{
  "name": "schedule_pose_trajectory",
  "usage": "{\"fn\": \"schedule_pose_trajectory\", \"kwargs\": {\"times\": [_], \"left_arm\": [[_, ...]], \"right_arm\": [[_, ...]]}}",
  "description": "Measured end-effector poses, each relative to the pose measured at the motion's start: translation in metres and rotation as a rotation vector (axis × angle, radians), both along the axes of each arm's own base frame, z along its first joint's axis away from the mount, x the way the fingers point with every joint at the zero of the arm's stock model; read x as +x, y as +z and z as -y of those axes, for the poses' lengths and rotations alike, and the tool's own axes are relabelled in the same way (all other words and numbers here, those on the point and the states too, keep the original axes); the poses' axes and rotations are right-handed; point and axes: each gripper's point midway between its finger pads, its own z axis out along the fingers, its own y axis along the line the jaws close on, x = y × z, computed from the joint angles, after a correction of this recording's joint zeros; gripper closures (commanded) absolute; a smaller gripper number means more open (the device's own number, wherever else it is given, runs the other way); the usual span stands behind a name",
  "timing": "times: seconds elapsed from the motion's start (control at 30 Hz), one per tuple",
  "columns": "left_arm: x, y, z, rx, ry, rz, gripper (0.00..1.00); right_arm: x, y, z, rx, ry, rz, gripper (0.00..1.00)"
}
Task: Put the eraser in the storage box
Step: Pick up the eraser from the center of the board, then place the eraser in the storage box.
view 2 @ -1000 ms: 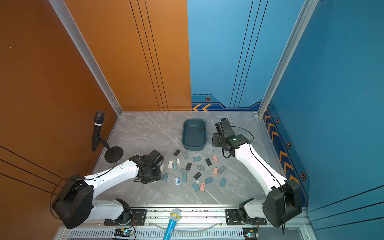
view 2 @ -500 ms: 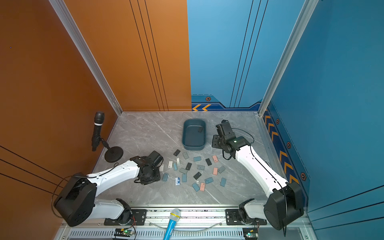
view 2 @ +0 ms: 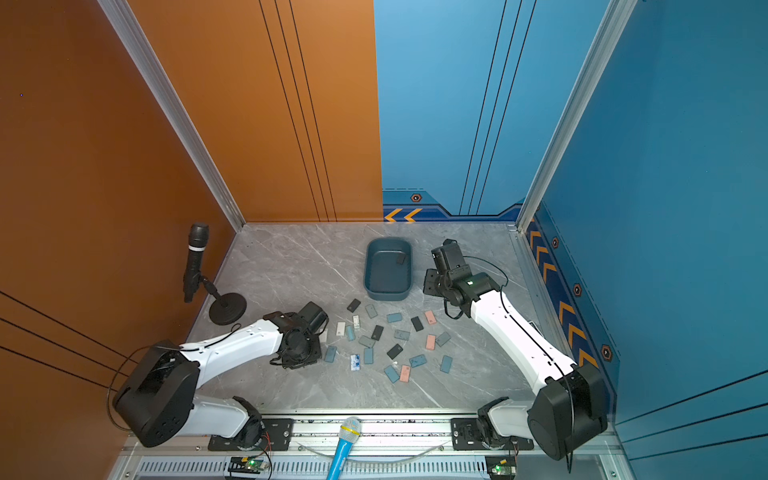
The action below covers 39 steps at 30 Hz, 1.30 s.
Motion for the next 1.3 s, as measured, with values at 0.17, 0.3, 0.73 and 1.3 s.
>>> {"fn": "schedule_pose_trajectory", "kwargs": {"times": [0.17, 0.3, 0.73, 1.3], "left_arm": [[0.001, 0.006, -0.001, 0.028, -0.026, 0.003, 0.76], [0.011, 0.020, 0.005, 0.029, -0.047, 0.029, 0.77], [0.103, 0.123, 0.066, -0.058, -0.203, 0.250, 0.78], [0.244, 0.128, 0.172, -0.057, -0.440, 0.301, 0.81]], "right_arm": [[0.001, 0.001, 0.000, 0.002, 0.000, 0.004, 0.59], [0.001, 0.002, -0.001, 0.007, 0.003, 0.008, 0.59], [-0.007, -0.014, 0.005, 0.020, -0.004, -0.019, 0.59], [-0.048, -0.012, 0.018, 0.153, -0.054, 0.021, 0.59]]}}
